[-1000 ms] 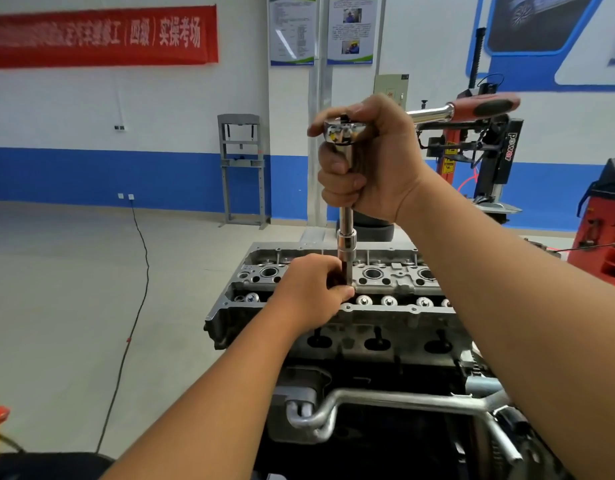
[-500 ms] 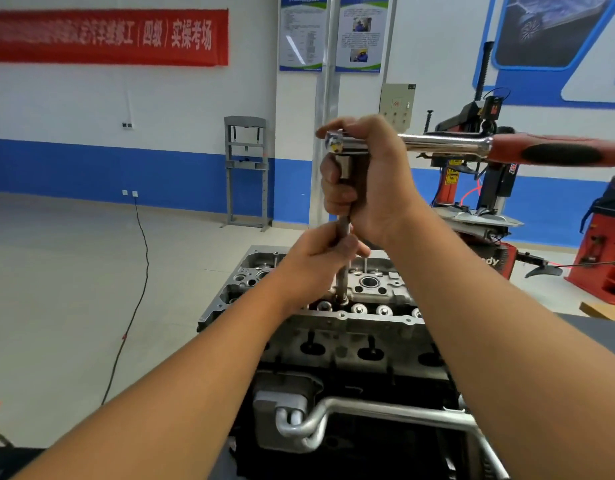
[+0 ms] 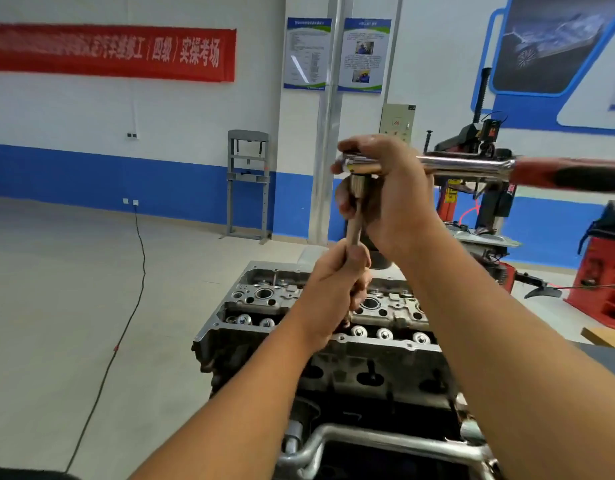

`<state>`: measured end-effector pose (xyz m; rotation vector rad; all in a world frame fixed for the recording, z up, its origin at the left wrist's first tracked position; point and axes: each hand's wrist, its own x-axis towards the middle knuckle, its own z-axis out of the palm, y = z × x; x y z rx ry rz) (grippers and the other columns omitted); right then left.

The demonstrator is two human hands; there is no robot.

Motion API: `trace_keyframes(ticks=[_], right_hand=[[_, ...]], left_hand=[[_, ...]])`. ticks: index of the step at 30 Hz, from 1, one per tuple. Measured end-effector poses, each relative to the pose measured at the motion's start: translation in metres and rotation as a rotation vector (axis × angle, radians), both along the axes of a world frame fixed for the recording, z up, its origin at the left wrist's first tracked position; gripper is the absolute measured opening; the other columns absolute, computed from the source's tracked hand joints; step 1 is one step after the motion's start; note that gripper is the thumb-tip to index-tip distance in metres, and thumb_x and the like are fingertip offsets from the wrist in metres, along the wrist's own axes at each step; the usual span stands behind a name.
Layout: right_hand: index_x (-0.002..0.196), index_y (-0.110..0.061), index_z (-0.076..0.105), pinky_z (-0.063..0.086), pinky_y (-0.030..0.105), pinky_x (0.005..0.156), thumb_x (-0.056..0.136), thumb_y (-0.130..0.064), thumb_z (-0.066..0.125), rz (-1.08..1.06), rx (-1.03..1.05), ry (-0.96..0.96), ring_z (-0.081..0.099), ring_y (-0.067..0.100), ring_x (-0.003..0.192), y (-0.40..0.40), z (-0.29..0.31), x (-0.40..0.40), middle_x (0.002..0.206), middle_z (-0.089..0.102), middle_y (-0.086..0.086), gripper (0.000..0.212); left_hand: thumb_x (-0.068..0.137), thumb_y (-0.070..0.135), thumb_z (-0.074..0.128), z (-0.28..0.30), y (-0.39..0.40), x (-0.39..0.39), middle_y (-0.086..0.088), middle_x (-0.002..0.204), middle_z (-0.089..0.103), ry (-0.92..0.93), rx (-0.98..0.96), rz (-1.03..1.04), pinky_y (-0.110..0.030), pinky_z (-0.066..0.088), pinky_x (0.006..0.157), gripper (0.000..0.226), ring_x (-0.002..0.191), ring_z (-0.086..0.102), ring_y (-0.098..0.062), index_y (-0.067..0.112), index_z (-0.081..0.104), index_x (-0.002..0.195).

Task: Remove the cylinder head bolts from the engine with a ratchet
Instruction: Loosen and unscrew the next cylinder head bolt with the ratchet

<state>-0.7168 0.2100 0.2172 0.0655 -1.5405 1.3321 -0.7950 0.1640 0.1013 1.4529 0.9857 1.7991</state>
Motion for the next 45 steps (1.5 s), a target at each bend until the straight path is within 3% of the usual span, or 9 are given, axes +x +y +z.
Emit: trace_keyframes(ticks=[5,12,16,19,21,27,33,41,45], right_hand=[[0.078,-0.018,0.068,0.027,0.023,0.053,0.081,-0.03,0.051,0.398,-0.363,-0.1,0.043,0.016,0.045,0.012,0.01,0.009,0.082,0.068,0.003,0.021],[0.082,-0.02,0.069,0.05,0.034,0.046,0.088,-0.029,0.065,-0.582,0.153,0.173,0.069,0.024,0.049,-0.011,-0.013,-0.015,0.067,0.069,-0.005,0.011],[0.084,-0.012,0.072,0.043,0.027,0.052,0.078,-0.027,0.06,0.168,-0.133,-0.213,0.059,0.025,0.051,-0.008,0.01,-0.007,0.079,0.071,0.007,0.02],[0.072,-0.019,0.07,0.03,0.024,0.055,0.078,-0.032,0.053,0.502,-0.341,-0.197,0.048,0.016,0.05,-0.002,0.012,-0.001,0.077,0.066,0.001,0.022],[0.078,-0.017,0.068,0.034,0.024,0.054,0.085,-0.031,0.053,0.418,-0.334,-0.16,0.05,0.016,0.053,-0.007,0.008,-0.003,0.079,0.068,0.003,0.021],[0.086,-0.014,0.067,0.048,0.033,0.043,0.093,-0.026,0.065,-0.558,0.21,0.087,0.067,0.024,0.047,-0.021,-0.01,-0.007,0.07,0.068,0.005,0.014],[0.085,-0.014,0.069,0.041,0.026,0.057,0.09,-0.029,0.053,0.274,-0.304,-0.183,0.056,0.02,0.055,-0.016,0.01,0.001,0.082,0.07,0.008,0.023],[0.092,-0.01,0.065,0.045,0.028,0.04,0.097,-0.026,0.063,-0.446,0.244,0.1,0.063,0.027,0.042,-0.022,-0.014,-0.004,0.063,0.064,0.001,0.017],[0.099,-0.006,0.068,0.05,0.033,0.053,0.095,-0.031,0.057,-0.077,0.024,-0.199,0.063,0.031,0.053,-0.012,0.009,0.004,0.072,0.065,0.014,0.027]], left_hand=[[0.098,0.042,0.054,-0.006,0.004,-0.01,0.001,0.078,0.056,-0.119,-0.002,-0.152,-0.03,0.034,0.063,0.034,0.062,0.043,-0.014,0.011,0.059,0.108],[0.103,0.033,0.05,-0.013,0.006,-0.006,-0.005,0.081,0.059,-0.011,0.055,0.017,-0.029,0.041,0.059,0.021,0.063,0.047,-0.017,0.022,0.067,0.108],[0.106,0.033,0.048,-0.008,-0.006,-0.012,-0.009,0.085,0.061,-0.178,0.035,-0.152,-0.031,0.041,0.066,0.026,0.067,0.05,-0.02,0.017,0.069,0.106],[0.1,0.032,0.052,-0.006,-0.009,-0.013,-0.008,0.085,0.062,-0.204,0.03,-0.17,-0.032,0.041,0.068,0.027,0.069,0.05,-0.021,0.01,0.066,0.103],[0.097,0.032,0.054,-0.007,-0.007,-0.012,-0.005,0.082,0.062,-0.208,0.034,-0.126,-0.031,0.042,0.066,0.023,0.068,0.051,-0.019,0.012,0.066,0.1],[0.101,0.034,0.057,-0.009,-0.003,-0.008,-0.005,0.081,0.066,-0.102,0.045,-0.034,-0.031,0.047,0.064,0.022,0.065,0.056,-0.018,0.016,0.071,0.102],[0.103,0.034,0.055,-0.006,-0.009,-0.014,-0.006,0.088,0.069,-0.165,0.014,-0.177,-0.031,0.041,0.064,0.022,0.069,0.061,-0.02,0.015,0.066,0.1],[0.086,0.05,0.068,-0.01,-0.003,-0.007,-0.006,0.083,0.068,-0.069,0.07,0.007,-0.034,0.048,0.063,0.032,0.067,0.059,-0.02,0.023,0.073,0.101],[0.103,0.037,0.052,-0.004,-0.008,-0.012,-0.013,0.097,0.071,-0.162,-0.012,-0.157,-0.037,0.043,0.068,0.028,0.075,0.062,-0.026,0.016,0.068,0.114]])
